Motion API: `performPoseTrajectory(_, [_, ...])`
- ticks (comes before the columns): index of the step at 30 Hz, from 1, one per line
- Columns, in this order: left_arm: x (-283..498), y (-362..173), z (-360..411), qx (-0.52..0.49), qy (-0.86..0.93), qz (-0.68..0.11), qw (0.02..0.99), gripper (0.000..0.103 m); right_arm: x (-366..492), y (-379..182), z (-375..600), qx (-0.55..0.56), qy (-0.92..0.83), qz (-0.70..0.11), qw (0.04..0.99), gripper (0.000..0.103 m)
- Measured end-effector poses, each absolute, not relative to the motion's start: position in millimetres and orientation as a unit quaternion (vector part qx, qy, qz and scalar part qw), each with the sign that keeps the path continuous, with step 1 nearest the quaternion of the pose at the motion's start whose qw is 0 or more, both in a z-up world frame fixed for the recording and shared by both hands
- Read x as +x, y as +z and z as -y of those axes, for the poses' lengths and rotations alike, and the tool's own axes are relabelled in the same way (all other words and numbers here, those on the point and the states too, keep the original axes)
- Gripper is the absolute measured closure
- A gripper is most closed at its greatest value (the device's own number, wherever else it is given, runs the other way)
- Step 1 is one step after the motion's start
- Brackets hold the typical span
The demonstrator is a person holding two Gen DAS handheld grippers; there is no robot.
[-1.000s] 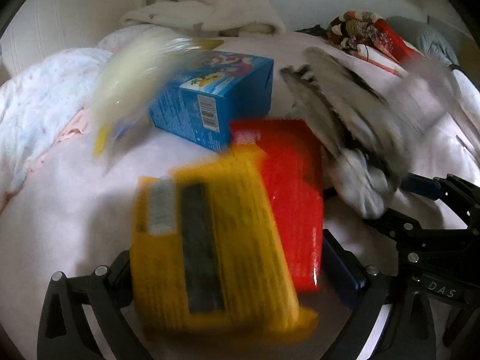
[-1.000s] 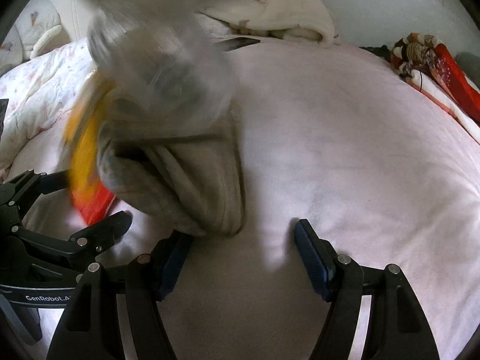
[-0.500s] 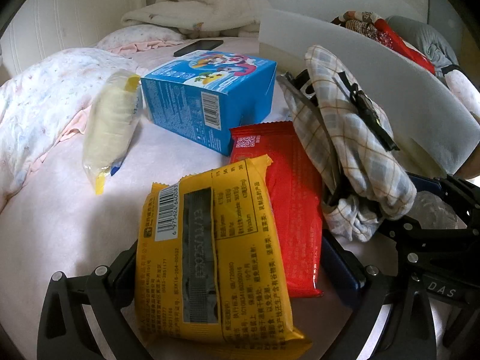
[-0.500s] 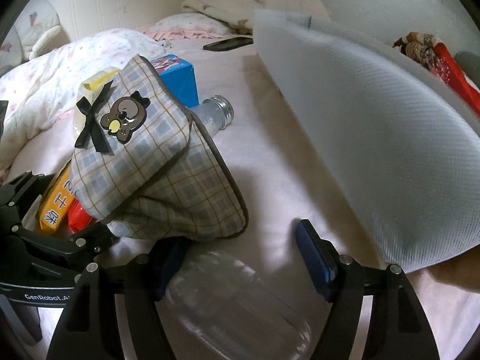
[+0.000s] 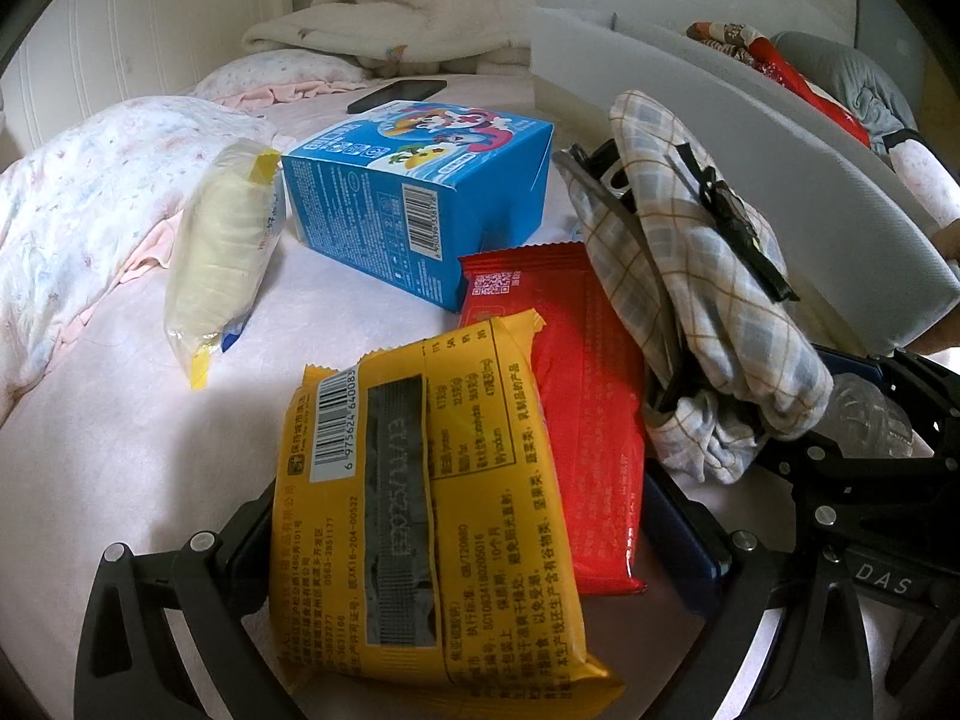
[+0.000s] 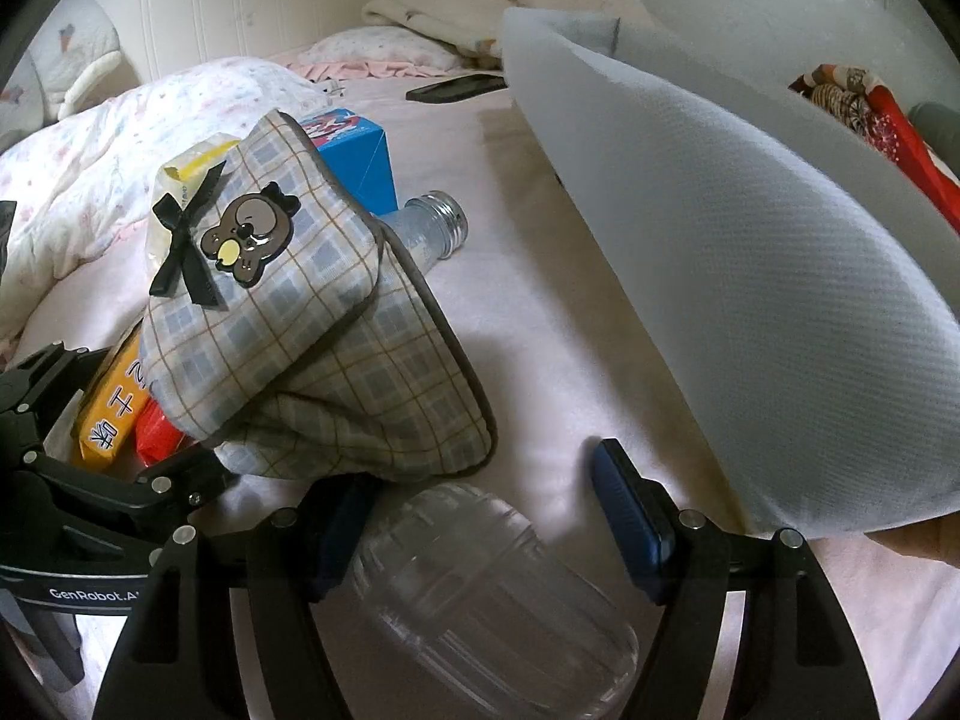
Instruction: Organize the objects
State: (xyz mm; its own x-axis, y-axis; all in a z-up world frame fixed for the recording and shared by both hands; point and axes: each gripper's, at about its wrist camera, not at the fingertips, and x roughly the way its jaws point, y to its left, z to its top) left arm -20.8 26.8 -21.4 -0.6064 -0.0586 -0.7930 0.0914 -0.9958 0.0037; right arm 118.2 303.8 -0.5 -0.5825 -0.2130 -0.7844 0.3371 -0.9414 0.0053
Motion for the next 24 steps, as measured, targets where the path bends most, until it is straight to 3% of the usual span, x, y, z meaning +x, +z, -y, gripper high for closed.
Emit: performPoseTrajectory(24, [-20.4,-18.5,-24.4,0.442,-0.896,-0.018,0.040,0.000,119.7,-4.1,-298.3,0.430,-0.887,-0.071,0.151,0.031])
